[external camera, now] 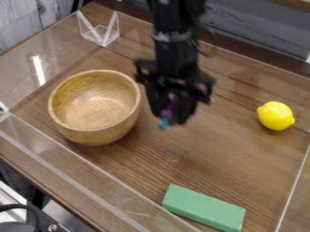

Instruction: Put the purple eggplant in the brown bowl

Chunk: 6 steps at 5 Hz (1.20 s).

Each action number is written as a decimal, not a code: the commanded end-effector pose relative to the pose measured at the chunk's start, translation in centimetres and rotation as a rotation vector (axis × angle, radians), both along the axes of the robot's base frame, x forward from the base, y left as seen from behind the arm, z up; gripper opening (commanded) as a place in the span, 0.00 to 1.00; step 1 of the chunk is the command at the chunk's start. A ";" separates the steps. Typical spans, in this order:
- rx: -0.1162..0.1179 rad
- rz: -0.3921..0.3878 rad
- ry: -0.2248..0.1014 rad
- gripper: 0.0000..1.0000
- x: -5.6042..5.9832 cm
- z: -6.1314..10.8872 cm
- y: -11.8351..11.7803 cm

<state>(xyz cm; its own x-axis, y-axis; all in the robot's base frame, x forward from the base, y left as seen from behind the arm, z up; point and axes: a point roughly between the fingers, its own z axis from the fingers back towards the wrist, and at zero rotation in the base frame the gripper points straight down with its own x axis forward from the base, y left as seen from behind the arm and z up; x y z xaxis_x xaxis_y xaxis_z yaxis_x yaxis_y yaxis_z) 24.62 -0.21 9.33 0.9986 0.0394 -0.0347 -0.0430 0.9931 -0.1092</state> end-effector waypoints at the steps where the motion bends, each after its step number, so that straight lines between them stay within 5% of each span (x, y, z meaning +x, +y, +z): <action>1: 0.018 0.014 -0.074 0.00 0.9 2.5 3.5; 3: 0.049 0.017 -0.043 0.00 -0.8 1.2 8.8; 6: 0.070 0.025 -0.012 0.00 -2.4 -1.5 10.0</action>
